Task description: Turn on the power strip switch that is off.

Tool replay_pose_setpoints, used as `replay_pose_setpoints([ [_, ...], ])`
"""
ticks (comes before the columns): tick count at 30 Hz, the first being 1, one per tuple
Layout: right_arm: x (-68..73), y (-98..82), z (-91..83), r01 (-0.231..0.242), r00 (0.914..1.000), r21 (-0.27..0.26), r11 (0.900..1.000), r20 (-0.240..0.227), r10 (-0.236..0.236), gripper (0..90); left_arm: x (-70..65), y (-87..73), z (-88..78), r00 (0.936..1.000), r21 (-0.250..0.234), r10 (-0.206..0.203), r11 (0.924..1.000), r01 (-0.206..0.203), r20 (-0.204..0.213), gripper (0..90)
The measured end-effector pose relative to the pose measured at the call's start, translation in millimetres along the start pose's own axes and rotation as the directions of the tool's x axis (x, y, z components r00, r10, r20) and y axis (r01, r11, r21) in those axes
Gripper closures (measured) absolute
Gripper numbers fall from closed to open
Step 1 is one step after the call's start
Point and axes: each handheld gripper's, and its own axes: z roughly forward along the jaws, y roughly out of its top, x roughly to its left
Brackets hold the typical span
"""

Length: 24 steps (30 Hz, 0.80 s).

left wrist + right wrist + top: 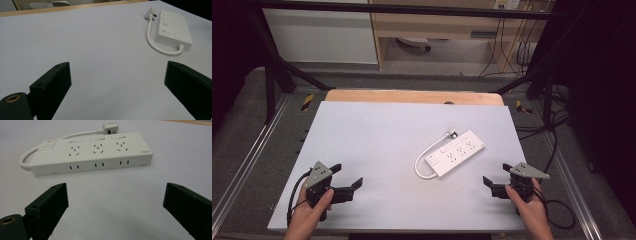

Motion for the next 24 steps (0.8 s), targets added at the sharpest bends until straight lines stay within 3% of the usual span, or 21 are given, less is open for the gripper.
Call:
replay_pose_setpoints([
  [8,4.3,2.4,1.2,0.009,1.0,0.02,1.0,-0.004,-0.009,5.4,-1.3,-0.5,3.8,0.9998,0.015,0.006,0.9999,-0.007,0.021,7.1],
  [13,3.6,4.5,-0.9,-0.017,0.9998,0.021,1.0,-0.003,0.017,4.8,-1.7,-1.9,7.1,0.9997,0.033,0.013,0.9993,-0.014,0.022,7.3],
  [24,10.8,9.9,-7.8,-0.044,0.999,0.008,0.999,-0.005,0.044,3.4,-2.0,-0.2,2.5,0.9996,0.016,0.02,0.9997,-0.021,0.017,6.9],
])
